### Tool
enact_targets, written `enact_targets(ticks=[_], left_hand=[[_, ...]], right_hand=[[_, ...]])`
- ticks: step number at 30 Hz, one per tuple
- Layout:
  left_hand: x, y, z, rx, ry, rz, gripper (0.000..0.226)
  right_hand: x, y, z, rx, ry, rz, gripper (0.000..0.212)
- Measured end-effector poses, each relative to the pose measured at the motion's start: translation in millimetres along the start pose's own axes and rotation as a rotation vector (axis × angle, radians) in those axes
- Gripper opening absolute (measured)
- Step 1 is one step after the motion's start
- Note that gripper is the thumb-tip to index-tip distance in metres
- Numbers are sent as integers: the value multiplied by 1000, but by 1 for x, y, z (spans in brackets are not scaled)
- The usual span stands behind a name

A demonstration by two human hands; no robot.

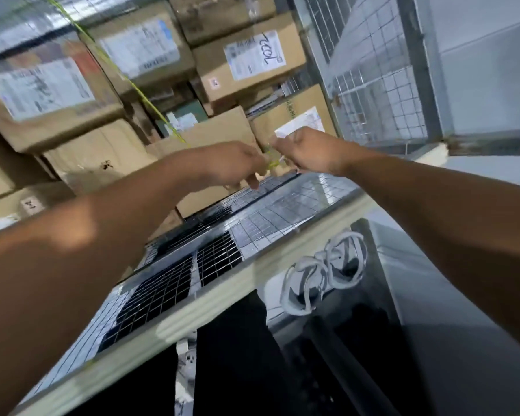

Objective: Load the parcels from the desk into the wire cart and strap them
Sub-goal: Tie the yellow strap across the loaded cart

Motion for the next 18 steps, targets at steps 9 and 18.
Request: enact_targets(ticks=[9,18], left_hand=[[-81,-21,-81,-199,135,-33,15],[-134,-38,-114,-455,236,-51,25]], right_hand=[[-17,51,-5,649,-297,-2,52],[-39,109,43,805,-585,-21,93]])
Point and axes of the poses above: each hand's wrist, its own x-axis away from the middle knuckle, its own z-axis out of the back of the hand, y = z × x, the point moved 1 cm from there along -x, towards the middle knuckle, and after that the axes turned 12 degrees about y, right-handed, at the moved point
